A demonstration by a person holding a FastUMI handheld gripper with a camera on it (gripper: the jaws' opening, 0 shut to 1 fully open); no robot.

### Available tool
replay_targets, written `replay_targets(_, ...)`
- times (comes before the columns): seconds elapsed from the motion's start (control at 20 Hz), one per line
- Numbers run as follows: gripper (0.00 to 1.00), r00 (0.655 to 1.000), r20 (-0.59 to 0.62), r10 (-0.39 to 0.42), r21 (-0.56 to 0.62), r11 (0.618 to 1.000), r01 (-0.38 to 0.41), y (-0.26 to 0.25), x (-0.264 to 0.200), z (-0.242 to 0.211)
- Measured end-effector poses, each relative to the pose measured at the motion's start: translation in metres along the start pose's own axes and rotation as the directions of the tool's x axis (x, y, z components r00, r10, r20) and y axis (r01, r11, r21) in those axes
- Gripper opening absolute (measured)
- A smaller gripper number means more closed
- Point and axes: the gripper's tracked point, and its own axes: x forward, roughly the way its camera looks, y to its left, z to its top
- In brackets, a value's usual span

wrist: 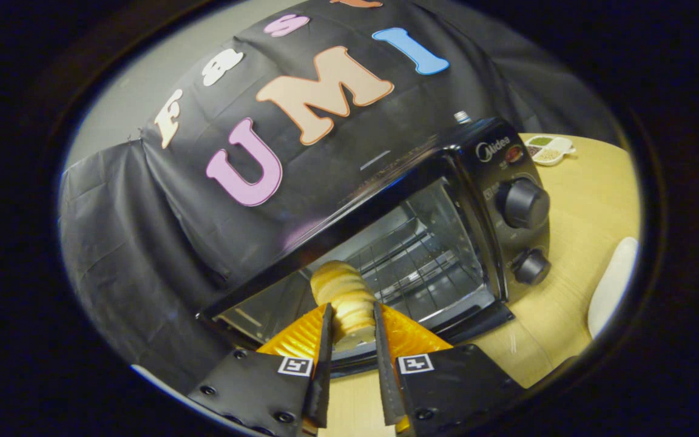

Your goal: Open the toaster oven, put the food inside, and close the toaster oven door.

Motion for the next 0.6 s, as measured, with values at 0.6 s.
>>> replay_targets(0.6, 0.64, 0.999, -0.004, -0.042, -0.098, 0.994, 0.041, 0.006, 0.023, -0.009)
